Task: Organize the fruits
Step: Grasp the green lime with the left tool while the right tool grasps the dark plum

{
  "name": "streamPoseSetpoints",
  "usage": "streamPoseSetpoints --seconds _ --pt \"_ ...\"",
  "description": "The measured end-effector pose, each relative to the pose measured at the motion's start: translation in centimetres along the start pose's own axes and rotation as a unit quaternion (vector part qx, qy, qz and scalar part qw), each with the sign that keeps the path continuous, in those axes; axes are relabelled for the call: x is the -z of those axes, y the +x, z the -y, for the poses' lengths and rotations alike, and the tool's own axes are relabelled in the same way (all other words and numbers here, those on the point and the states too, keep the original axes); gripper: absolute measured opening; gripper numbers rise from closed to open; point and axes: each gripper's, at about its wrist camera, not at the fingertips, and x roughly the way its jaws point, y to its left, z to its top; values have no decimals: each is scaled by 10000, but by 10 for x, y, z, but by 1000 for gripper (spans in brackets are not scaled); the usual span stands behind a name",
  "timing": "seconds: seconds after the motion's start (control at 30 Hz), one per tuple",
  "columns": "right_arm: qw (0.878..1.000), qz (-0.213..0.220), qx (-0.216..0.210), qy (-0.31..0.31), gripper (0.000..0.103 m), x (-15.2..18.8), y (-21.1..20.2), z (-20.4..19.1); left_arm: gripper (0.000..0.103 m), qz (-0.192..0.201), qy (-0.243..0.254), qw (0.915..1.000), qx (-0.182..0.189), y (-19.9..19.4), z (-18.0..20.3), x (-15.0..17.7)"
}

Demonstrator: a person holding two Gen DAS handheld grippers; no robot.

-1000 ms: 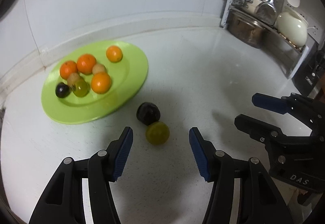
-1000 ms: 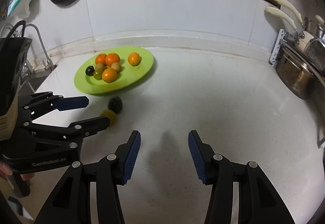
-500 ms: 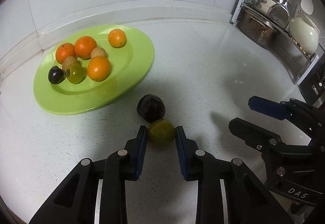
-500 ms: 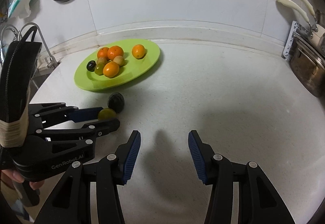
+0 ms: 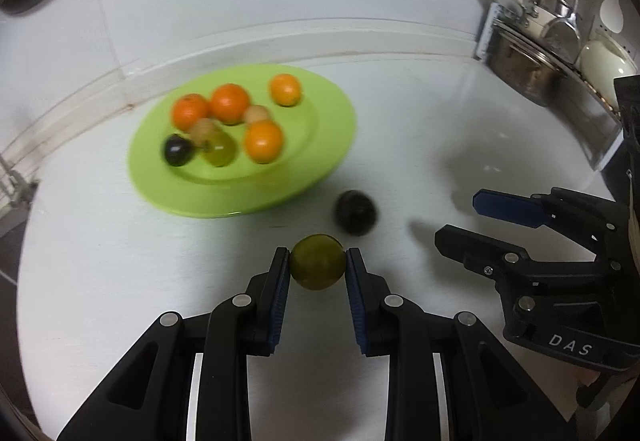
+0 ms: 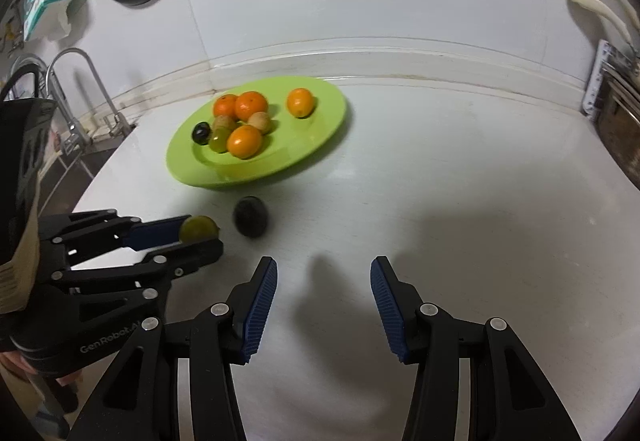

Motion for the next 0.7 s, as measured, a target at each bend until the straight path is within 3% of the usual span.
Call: streamPoseSetpoints --seconds 0.37,0.6,0.7 --pt "9993 -168 -271 -187 50 -21 36 -31 28 -14 -96 9994 -320 -1 -31 5" --pt "9993 -246 -226 -184 49 -27 50 -37 28 -9 -80 9995 -296 4 -37 1" --pt "9990 -330 -207 -220 42 -28 57 -38 28 -23 -136 9997 -212 6 -40 -2"
